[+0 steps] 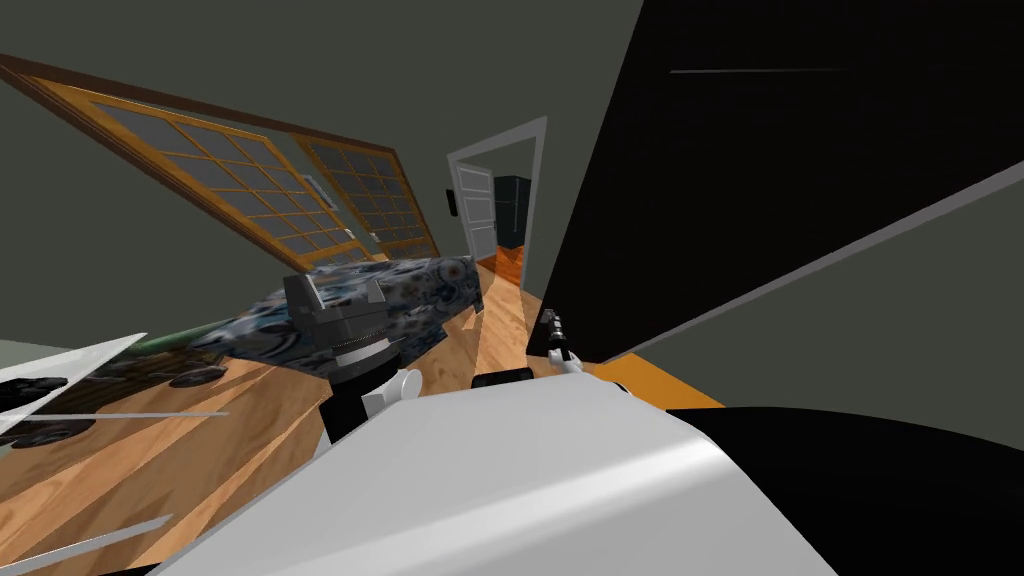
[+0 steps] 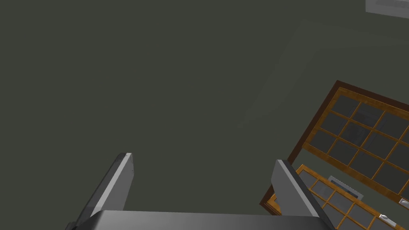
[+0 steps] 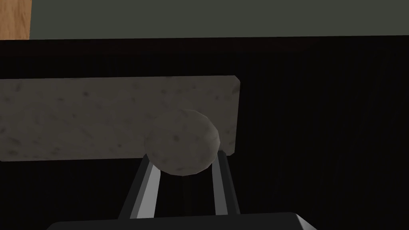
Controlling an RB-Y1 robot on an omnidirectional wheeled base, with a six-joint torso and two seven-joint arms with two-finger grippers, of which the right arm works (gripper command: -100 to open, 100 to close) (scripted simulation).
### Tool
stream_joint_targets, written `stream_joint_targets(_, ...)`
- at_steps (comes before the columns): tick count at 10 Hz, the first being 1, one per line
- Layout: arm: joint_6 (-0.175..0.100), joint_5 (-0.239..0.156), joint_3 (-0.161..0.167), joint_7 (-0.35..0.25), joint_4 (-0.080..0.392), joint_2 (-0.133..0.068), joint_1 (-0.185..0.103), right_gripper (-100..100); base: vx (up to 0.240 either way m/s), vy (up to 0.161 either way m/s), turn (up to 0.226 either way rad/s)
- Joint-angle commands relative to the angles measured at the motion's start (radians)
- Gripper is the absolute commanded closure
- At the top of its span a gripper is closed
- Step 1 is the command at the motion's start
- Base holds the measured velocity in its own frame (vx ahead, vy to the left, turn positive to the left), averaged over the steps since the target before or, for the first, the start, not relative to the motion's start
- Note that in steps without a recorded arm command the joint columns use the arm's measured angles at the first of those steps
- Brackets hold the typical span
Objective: Push the door open
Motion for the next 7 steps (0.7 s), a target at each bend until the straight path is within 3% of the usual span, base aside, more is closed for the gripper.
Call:
stream_joint_targets(1,-0.002,-0.007,-0.009,0.006,0.001,0.004,-0.007,100,0.186,0.064,-0.051)
stream_joint_targets(3,-0.005,-0.016,-0.027,0.011,0.008,-0.008,-0.004,100,0.100,0.017,-0.044)
stream_joint_targets(7,-0.005,-0.034,-0.058,0.023,0.009,-0.012,-0.001,100,0.180,0.037,-0.042)
